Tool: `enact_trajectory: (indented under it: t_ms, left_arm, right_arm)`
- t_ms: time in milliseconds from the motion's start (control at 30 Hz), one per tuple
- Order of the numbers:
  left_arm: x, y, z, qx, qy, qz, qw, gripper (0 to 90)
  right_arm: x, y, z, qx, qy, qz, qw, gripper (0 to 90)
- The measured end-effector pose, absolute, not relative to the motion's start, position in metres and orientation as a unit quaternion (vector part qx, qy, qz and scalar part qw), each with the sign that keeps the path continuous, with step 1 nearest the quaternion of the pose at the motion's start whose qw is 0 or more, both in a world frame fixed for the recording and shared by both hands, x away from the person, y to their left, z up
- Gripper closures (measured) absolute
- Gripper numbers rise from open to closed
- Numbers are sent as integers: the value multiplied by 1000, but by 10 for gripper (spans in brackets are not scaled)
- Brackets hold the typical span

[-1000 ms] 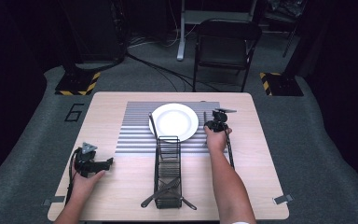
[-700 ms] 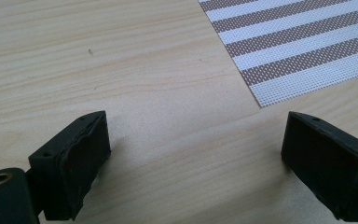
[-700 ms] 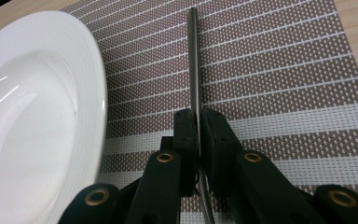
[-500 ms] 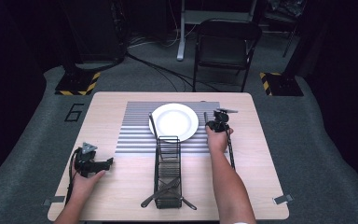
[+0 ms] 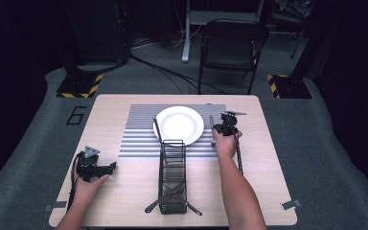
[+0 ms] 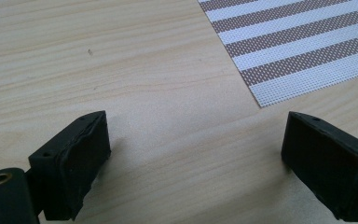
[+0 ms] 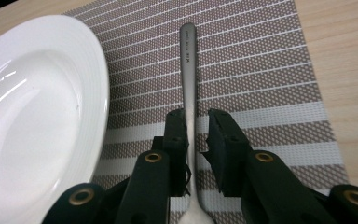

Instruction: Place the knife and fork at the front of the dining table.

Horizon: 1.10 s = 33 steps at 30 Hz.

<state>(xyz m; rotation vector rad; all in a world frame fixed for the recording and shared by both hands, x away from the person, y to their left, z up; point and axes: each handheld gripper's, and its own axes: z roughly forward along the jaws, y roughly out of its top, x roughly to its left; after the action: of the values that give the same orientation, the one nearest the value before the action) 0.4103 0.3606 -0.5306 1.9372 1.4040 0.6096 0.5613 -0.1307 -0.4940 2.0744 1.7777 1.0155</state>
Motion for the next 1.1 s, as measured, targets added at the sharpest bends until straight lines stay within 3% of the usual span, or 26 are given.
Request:
enact_trajectory:
  t_ms: [300,600,767,1100]
  left_arm:
    - [410,360,-530,739,539,234,330,79]
    - [410,360,-530,738,541,233,329,87]
    - [408,360,-530,737,537,236,337,148]
    - [408,361,-530,737,536,237,337,152]
  right_arm:
    - [534,-139,-482,673,638,350,134,665]
    - [503,-139,-472,633,664,372,137,625]
    - [483,-140,-469,597,688,391,133,539]
    - [453,-143,-471,544,727,396,136,510]
